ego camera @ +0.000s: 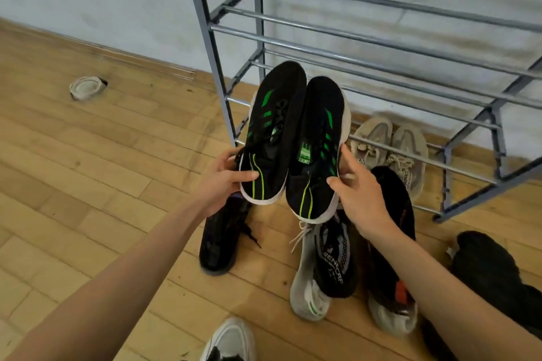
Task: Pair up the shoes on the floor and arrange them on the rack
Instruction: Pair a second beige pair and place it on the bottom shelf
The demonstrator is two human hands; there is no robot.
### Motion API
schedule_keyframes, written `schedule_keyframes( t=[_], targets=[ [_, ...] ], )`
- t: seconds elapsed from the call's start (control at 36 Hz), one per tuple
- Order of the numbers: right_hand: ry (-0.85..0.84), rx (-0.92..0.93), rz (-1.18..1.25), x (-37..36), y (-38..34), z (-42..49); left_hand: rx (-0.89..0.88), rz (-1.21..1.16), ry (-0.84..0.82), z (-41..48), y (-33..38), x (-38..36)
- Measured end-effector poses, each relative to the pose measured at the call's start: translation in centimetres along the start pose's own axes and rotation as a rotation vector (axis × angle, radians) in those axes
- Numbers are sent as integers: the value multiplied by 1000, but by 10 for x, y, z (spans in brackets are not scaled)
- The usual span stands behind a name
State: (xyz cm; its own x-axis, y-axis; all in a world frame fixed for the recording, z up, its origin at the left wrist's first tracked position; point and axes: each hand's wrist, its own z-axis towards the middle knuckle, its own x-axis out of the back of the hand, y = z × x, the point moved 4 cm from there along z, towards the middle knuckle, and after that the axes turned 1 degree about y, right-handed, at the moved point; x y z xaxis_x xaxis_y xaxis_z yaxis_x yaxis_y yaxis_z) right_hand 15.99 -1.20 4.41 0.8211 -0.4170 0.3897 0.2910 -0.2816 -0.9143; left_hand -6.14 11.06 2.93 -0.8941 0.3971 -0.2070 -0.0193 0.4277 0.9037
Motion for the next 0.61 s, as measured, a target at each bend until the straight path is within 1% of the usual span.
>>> schedule_keyframes(
  t=[0.11, 0.22, 0.28, 0.33, 0.44, 0.61],
  targets=[
    [44, -35, 67, 6, -20, 41, -12, -9, 64, 32, 30, -5],
    [16, -55, 142, 6, -41, 83, -60, 19, 94, 62, 64, -12],
    [17, -93, 124, 4, -47, 100, -70, 23, 114, 76, 76, -15],
    [26, -136, 178, 2, -53, 113, -65, 31, 141, 90, 87, -17],
    [31, -210, 240, -7, -59, 131, -60, 93, 185, 112, 99, -15],
    [23, -209, 236, -17, -65, 147, -76, 189, 242, 131, 103, -7]
  ],
)
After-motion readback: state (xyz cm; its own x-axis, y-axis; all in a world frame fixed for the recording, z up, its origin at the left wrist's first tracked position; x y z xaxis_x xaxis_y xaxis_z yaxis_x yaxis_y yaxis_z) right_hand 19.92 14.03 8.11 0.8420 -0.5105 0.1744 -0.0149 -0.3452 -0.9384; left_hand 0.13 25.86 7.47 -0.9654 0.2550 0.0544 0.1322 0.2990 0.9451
